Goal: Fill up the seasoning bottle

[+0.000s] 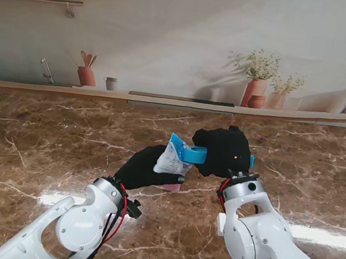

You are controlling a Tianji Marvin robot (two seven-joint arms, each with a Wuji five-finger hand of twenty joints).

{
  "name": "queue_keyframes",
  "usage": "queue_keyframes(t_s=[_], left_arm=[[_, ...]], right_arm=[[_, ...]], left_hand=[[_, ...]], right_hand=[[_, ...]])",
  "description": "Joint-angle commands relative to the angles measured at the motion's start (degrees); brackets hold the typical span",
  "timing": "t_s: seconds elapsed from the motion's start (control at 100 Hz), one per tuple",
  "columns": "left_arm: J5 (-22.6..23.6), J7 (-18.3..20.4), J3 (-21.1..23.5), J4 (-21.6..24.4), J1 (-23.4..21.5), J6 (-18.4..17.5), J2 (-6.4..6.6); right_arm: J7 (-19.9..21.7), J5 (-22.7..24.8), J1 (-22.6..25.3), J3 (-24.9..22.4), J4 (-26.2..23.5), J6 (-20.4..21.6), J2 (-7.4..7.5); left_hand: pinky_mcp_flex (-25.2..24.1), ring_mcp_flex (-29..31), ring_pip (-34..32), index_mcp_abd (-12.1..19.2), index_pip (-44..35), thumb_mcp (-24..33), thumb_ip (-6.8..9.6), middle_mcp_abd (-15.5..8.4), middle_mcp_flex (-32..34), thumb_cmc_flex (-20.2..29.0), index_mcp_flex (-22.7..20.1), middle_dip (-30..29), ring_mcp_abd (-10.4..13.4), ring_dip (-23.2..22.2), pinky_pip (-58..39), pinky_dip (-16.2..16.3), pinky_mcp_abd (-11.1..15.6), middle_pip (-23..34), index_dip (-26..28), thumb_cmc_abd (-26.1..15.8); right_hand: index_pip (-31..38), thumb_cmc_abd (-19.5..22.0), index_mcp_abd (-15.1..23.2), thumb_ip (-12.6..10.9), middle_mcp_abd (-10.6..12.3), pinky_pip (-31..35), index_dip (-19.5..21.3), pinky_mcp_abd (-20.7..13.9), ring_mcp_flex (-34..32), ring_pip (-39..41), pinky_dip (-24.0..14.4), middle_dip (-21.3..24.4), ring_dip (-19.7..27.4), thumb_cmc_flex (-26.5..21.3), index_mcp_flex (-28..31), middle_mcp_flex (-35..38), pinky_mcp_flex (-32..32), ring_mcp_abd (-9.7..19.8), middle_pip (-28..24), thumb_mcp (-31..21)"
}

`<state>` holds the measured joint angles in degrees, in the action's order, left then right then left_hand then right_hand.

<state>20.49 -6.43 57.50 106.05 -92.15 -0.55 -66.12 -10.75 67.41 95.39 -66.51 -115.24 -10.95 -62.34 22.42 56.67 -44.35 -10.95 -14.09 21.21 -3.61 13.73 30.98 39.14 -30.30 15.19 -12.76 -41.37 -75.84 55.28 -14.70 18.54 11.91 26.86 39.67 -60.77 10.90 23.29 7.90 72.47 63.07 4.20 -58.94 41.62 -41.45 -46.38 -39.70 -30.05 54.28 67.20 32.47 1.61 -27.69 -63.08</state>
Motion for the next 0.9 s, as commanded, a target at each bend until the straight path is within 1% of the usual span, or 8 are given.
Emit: queue_keyframes(t_s=[0.0,0.19,0.24,0.32,0.55,0.64,0.71,0.89], left_arm=[[-0.22,-0.76,-0.52,-0.6,-0.16,0.19,-0.57],[-0.78,-3.76,-1.12,-1.49,-0.19,0.39,-1.44],[-1.16,-4.3,-1.21,-1.61,-0.15,0.3,-1.63],[-1.62,-6.36,-1.53,-1.95,-0.16,0.38,-2.23],[-4.5,-7.86,-1.1,-2.36,-0.83,-0.16,-2.9],[-4.95,-8.5,-0.98,-2.96,-0.89,-1.15,-3.09],[-5.28,-8.64,-0.9,-3.25,-0.88,-1.73,-3.14],[-4.51,-7.59,-0.56,-4.81,-0.03,-6.36,-2.64]], right_arm=[[0.98,0.35,-0.22,0.63,-0.31,-0.66,-0.24],[1.48,2.53,-1.03,2.65,-0.3,-2.82,-0.12],[1.44,2.99,-1.12,3.05,-0.37,-3.21,-0.11],[1.84,4.68,-1.02,3.4,-0.76,-3.58,0.05],[1.09,9.3,0.04,2.84,-1.32,-2.87,0.53],[1.68,10.25,1.2,1.76,-2.01,-1.39,0.77],[2.06,12.04,2.23,0.6,-2.49,-0.13,1.04],[5.91,15.99,6.43,-4.66,-5.66,4.99,1.74]], left_hand=[[1.3,2.99,-1.73,3.4,-3.19,9.02,-1.45,-1.3,2.6,-1.52,-3.3,1.08,1.81,0.92,-3.66,-0.91,0.93,1.04,1.12,2.86],[5.8,8.02,-1.95,7.36,-11.42,27.99,-2.58,-3.34,13.73,3.75,-12.12,2.33,2.55,1.82,-5.23,-3.23,0.15,3.88,4.78,4.4],[7.41,9.87,-1.81,8.0,-14.87,28.54,-7.68,-3.56,19.39,8.92,-16.46,2.9,3.13,2.23,-5.43,-4.33,0.33,5.55,4.79,6.1],[10.73,12.77,-0.57,10.39,-24.67,32.01,-9.35,-4.75,31.35,13.75,-22.18,8.6,3.88,4.13,-5.77,-8.85,0.65,2.83,1.25,6.34],[14.55,14.09,2.95,15.07,-35.99,34.22,-9.47,-5.39,37.96,16.11,-27.46,19.73,3.52,5.07,-3.51,-15.47,-0.83,4.96,5.6,6.41],[14.74,14.26,1.98,15.61,-37.36,34.19,-9.35,-5.76,37.96,18.11,-28.47,25.62,3.17,3.87,-3.28,-16.84,-1.77,6.21,12.11,5.98],[14.41,14.04,0.86,15.02,-37.91,34.6,-9.3,-5.8,37.66,19.39,-28.7,28.18,2.07,2.82,-3.02,-16.69,-2.61,7.6,16.34,5.53],[12.5,13.23,0.43,12.83,-36.33,33.67,-9.06,-5.57,36.21,21.74,-28.7,29.37,1.67,1.4,-2.41,-14.77,-3.45,9.74,20.94,3.1]], right_hand=[[15.26,6.32,11.38,-5.11,0.92,4.28,5.94,1.02,-1.25,1.17,-0.89,-2.22,-0.37,-7.07,7.91,3.72,0.98,0.18,-4.63,-7.31],[15.12,6.28,11.35,-5.09,0.86,4.36,6.07,0.99,-1.35,1.25,-0.85,-2.22,-0.44,-7.03,7.98,3.79,1.11,0.13,-4.64,-7.32],[15.1,6.27,11.35,-5.09,0.89,4.37,6.1,0.98,-1.36,1.24,-0.85,-2.22,-0.43,-7.02,7.99,3.79,1.12,0.13,-4.63,-7.33],[15.03,6.36,11.36,-5.06,0.85,4.38,6.13,0.98,-1.22,1.16,-0.84,-2.22,-0.4,-6.93,7.94,3.69,1.12,0.19,-4.59,-7.25],[11.93,5.4,11.71,-4.68,1.8,2.52,5.25,0.27,0.52,-1.17,-0.1,-2.62,0.32,-6.59,3.79,1.19,0.07,1.28,-3.43,-6.02],[4.77,6.71,6.98,-4.75,1.13,-1.86,-7.25,-0.46,5.18,-6.14,0.46,-2.58,3.43,-2.78,-9.15,-6.82,-3.33,2.13,1.7,-5.09],[-10.05,9.25,-0.46,-13.78,-0.14,-6.55,-15.0,-0.86,9.31,-9.69,0.31,8.67,4.81,2.16,-15.48,-15.85,-6.61,2.14,4.57,-6.69],[-30.49,10.66,-12.47,-13.48,-5.75,-22.83,-27.97,-2.54,33.76,-23.22,-0.1,18.77,12.43,11.21,-31.25,-39.19,-23.12,-0.64,13.64,-1.21]])
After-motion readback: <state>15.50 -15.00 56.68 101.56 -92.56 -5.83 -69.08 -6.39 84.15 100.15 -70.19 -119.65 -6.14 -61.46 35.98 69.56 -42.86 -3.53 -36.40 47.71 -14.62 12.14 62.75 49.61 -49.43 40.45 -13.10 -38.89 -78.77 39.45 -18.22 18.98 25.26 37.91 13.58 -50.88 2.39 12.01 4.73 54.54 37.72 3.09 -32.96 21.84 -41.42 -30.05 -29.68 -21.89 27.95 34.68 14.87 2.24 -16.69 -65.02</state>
